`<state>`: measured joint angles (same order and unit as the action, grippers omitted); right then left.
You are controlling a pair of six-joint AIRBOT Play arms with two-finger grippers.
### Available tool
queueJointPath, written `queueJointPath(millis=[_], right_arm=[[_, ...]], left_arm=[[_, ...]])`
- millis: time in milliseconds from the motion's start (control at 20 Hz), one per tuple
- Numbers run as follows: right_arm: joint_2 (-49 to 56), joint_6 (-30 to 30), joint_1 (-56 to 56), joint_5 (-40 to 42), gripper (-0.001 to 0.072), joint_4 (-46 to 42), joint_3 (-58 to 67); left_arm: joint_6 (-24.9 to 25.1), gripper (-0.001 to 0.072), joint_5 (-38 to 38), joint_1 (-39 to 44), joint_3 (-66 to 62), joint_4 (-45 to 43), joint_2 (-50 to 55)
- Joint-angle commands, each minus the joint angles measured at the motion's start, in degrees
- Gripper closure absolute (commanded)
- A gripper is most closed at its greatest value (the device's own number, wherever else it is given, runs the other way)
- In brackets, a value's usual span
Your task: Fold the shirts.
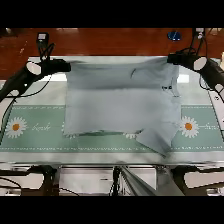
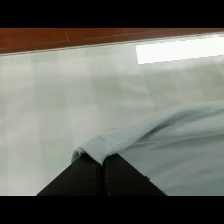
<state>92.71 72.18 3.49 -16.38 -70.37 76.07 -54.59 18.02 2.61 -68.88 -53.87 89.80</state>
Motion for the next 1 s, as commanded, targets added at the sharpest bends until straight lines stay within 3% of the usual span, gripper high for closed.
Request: queueJointPath(millis=[0,200,300,450,600,700,950], right_arm=[[4.9,0.0,-0.1,3.0,0.0688,-0.3,0.0],[6.4,-0.1,-0.1,5.2,0.0688,-0.3,0.0],[4.7,-0.1,0.0,1.7,0.0689,-0.3,0.0],[-0.6,1.9,1.1,-15.9,0.0688,-0.4,0.0],[-5.0,5.4,3.2,-32.5,0.0687,-2.6,0.0],[-5.1,7.3,4.3,-38.2,0.0688,-5.5,0.0],[-0.4,7.8,4.7,-41.8,0.0687,-9.2,0.0]], left_arm=[[0.1,0.0682,-3.1,0.3,-0.2,-0.1,5.1],[0.1,0.0682,-6.0,-0.1,-0.2,-0.1,6.5],[0.1,0.0682,-3.7,-0.7,-0.2,-0.1,5.6],[-0.1,0.0683,15.1,-2.7,-0.2,-0.1,2.3],[-7.8,0.0683,35.5,-5.3,-0.2,-1.5,0.5],[-8.8,0.0682,36.9,-6.6,0.1,-2.6,0.8],[-11.6,0.0682,34.8,-6.9,0.1,-2.3,2.6]])
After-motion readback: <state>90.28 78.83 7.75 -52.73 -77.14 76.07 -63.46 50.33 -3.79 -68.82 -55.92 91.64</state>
